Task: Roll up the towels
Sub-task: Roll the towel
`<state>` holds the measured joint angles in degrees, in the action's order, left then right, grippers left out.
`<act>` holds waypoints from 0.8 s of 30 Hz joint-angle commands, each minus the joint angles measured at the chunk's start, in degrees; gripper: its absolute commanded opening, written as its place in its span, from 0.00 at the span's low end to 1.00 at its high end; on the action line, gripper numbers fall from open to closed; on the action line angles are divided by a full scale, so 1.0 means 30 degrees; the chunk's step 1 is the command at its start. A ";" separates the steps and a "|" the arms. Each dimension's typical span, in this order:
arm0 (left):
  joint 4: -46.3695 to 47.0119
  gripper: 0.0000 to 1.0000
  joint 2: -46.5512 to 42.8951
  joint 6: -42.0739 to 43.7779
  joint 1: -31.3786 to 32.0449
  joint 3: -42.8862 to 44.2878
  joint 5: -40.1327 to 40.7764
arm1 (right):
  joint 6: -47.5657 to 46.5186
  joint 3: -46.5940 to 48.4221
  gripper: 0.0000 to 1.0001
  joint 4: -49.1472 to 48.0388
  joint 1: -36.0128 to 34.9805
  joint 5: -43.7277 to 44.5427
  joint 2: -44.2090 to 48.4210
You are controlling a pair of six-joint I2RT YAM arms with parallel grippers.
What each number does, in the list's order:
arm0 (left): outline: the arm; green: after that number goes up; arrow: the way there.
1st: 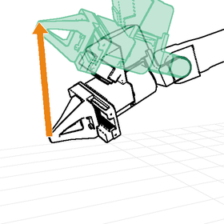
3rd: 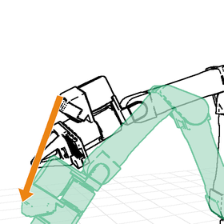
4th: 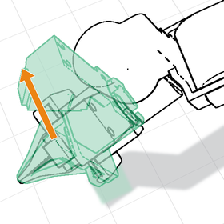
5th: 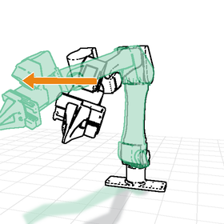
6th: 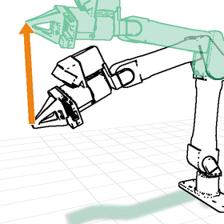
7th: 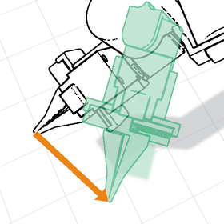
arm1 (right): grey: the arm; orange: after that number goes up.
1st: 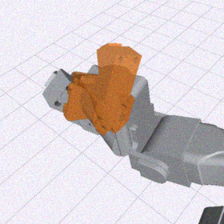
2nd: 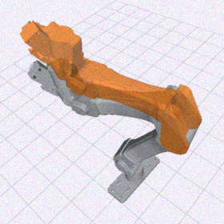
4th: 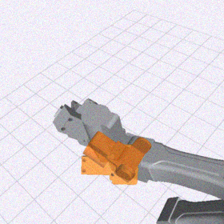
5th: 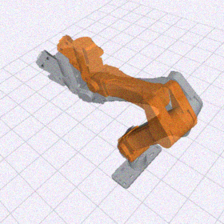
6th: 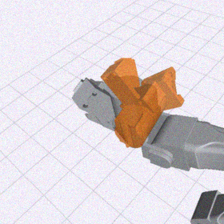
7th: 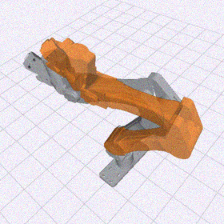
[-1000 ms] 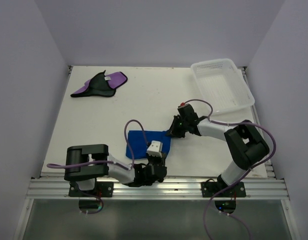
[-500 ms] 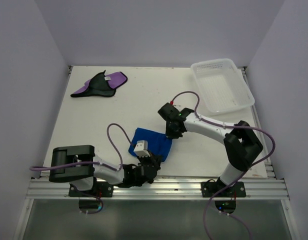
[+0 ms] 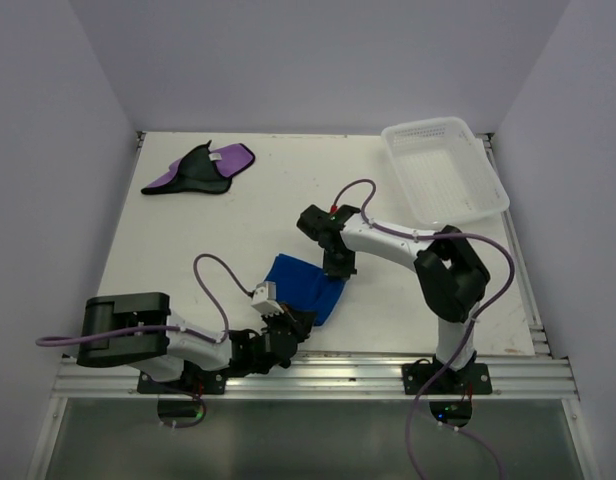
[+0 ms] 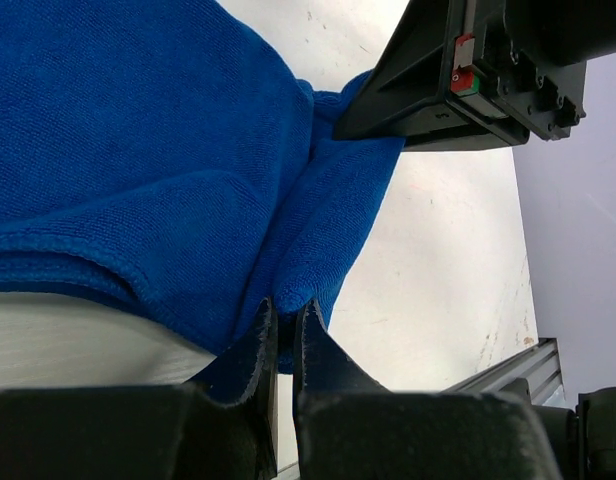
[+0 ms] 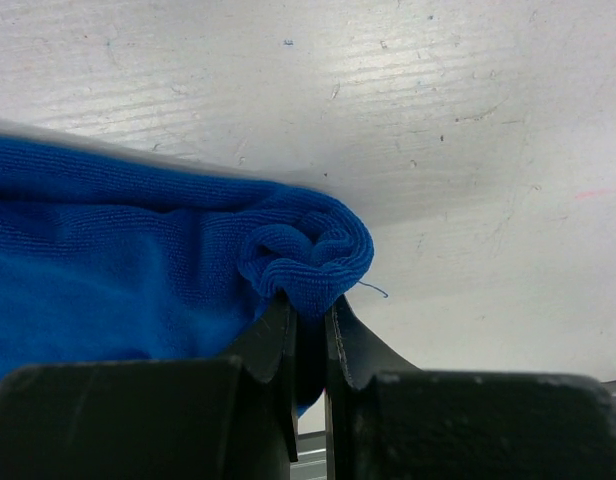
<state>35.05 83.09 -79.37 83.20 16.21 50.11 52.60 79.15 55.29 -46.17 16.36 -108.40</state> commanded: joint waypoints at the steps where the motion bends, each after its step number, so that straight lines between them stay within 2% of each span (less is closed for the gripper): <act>1: -0.1925 0.00 -0.0274 -0.0583 0.0275 -0.0862 -0.0442 | 0.0133 0.1182 0.00 0.0965 0.0655 0.3747 -0.0398; 8: -0.3684 0.00 0.0399 -0.1549 0.0509 -0.0393 -0.0384 | 0.0104 0.2763 0.00 0.1726 0.0655 0.3803 -0.1483; 12: -0.4327 0.00 0.0751 -0.2922 0.0655 -0.0422 -0.0588 | 0.0016 0.3526 0.01 0.2107 0.0655 0.3863 -0.2068; 17: -0.6612 0.00 0.1482 -0.5119 0.1094 0.0075 -0.0618 | 0.0016 0.4551 0.02 0.2546 0.0655 0.3805 -0.2743; 22: -0.5976 0.00 0.1981 -0.5886 0.1271 -0.0274 -0.0940 | 0.0133 0.5721 0.02 0.3132 0.0655 0.4155 -0.3737; 24: -0.5357 0.00 0.2011 -0.6120 0.1271 -0.0684 -0.1087 | 0.0162 0.5988 0.08 0.3396 0.0596 0.4273 -0.4060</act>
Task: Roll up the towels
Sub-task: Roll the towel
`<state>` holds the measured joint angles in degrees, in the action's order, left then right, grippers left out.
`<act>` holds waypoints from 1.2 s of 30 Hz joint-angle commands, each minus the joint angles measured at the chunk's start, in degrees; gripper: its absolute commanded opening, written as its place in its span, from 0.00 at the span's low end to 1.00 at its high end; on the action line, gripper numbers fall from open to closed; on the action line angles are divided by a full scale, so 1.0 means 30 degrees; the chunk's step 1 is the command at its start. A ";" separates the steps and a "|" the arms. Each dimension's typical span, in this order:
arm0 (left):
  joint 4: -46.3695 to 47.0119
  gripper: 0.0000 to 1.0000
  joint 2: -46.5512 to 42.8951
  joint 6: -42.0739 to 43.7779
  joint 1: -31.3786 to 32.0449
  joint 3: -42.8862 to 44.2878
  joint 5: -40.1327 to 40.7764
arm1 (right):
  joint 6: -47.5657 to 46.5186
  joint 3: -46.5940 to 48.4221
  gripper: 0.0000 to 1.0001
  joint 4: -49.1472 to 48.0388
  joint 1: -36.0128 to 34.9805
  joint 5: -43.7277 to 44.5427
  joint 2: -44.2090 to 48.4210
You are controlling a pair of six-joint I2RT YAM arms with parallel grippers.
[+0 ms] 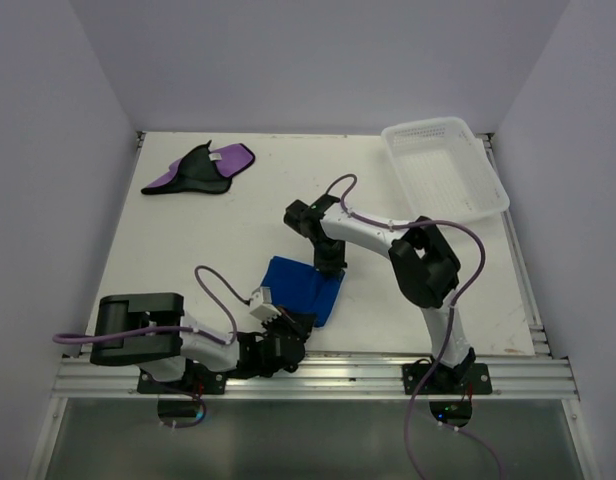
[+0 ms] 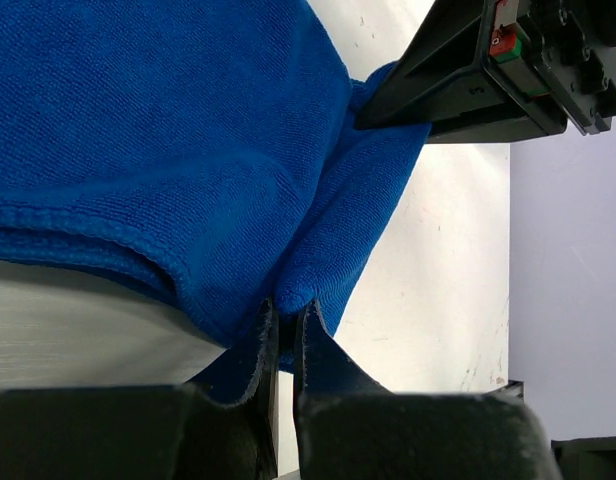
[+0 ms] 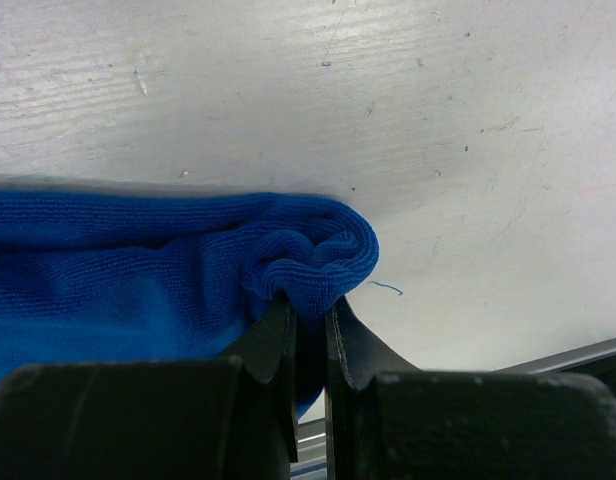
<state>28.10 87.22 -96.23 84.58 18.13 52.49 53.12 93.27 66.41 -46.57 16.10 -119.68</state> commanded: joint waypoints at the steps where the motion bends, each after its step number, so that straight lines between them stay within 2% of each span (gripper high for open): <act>1: -0.2864 0.00 0.0692 -0.0532 0.0812 -0.1414 -0.2026 | 0.0017 0.1485 0.08 -0.0253 0.0698 0.4332 -0.0593; 5: -0.2657 0.00 0.1336 -0.1029 0.0812 -0.1415 -0.2554 | 0.0222 0.1954 0.09 -0.0253 0.0464 0.4215 -0.1444; 9: -0.2744 0.00 0.1775 -0.1556 0.0812 -0.1444 -0.2934 | 0.0310 0.2423 0.21 -0.0136 0.0317 0.4418 -0.2060; 12: -0.1756 0.00 0.2388 -0.2142 0.0812 -0.1882 -0.3374 | 0.0456 0.2716 0.24 0.0069 0.0317 0.4565 -0.2614; 15: -0.0087 0.00 0.2830 -0.2611 0.0841 -0.2730 -0.3902 | 0.0544 0.3651 0.22 0.0624 0.0143 0.4885 -0.3637; 19: 0.0449 0.00 0.2947 -0.2818 0.0812 -0.3114 -0.4077 | 0.0691 0.6258 0.21 0.2584 -0.0356 0.5708 -0.5368; 23: 0.0448 0.00 0.3182 -0.3110 0.0841 -0.3142 -0.4342 | 0.0662 0.6263 0.23 0.2005 -0.0416 0.5211 -0.5460; 25: 0.0683 0.00 0.3357 -0.3256 0.0812 -0.3260 -0.4546 | 0.0545 0.6203 0.27 0.1887 -0.0416 0.5094 -0.5255; 29: 0.0859 0.00 0.3680 -0.3870 0.0812 -0.3436 -0.4811 | -0.0010 0.6408 0.43 0.1390 -0.0415 0.4538 -0.4496; 36: 0.1824 0.00 0.4617 -0.4809 0.0841 -0.3875 -0.5337 | -0.1182 0.6145 0.58 -0.1508 -0.0094 0.2518 -0.1741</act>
<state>48.18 96.57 -111.92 84.82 10.72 50.70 50.48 110.83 75.88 -49.23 21.80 -131.15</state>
